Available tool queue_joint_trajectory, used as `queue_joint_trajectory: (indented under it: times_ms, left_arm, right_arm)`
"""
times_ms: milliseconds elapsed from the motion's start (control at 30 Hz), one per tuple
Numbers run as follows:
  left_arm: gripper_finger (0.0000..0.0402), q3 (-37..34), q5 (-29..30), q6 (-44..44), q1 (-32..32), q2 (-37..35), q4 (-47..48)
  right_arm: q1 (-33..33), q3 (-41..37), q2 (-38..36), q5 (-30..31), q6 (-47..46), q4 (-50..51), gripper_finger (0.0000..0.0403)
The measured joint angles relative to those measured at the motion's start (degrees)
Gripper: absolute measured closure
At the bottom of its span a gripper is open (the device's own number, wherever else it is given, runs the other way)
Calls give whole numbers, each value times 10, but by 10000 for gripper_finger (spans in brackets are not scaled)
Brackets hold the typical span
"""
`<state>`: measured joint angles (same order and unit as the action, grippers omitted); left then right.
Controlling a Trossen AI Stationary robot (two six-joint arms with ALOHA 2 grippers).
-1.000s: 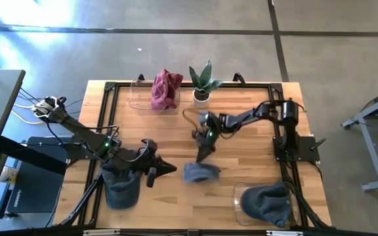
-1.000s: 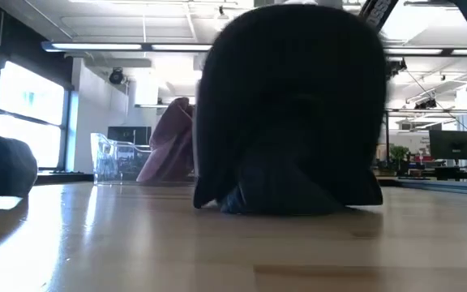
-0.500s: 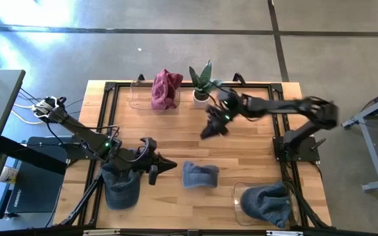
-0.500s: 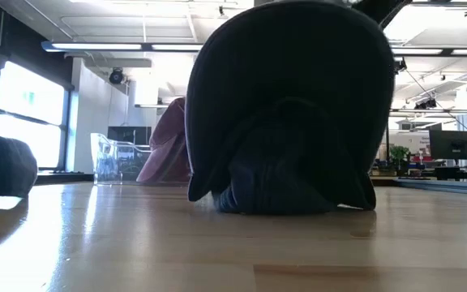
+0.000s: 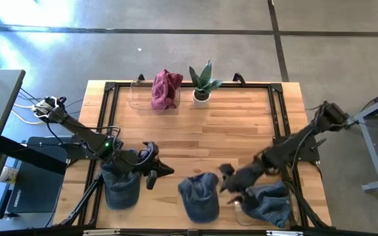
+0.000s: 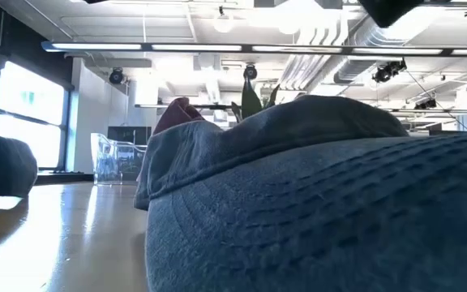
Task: Pick & Place hat
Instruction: Put the top blue cap into the bottom transparent bin
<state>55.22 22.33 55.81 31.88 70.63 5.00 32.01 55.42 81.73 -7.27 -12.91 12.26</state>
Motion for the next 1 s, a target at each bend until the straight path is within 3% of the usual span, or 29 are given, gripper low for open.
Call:
queue_joint_trajectory:
  times_ms: [200,400,533,667,867,1000]
  left_arm:
    - [402,0,-25,0,0,0,15]
    - [402,0,-24,0,0,0,13]
    - [401,0,-23,7,0,0,12]
    - [402,0,-23,14,0,0,14]
    - [402,0,-9,14,0,4,15]
    - [402,0,-2,15,1,5,12]
  right_arm:
    - [48,26,112,72,-2,-72,125]
    - [-34,159,210,96,-114,66,127]
    - [-120,216,227,41,-197,185,124]
    - [-184,216,236,-68,-193,241,124]
    - [-214,216,271,-106,-171,279,126]
    - [-238,216,315,-169,-187,264,128]
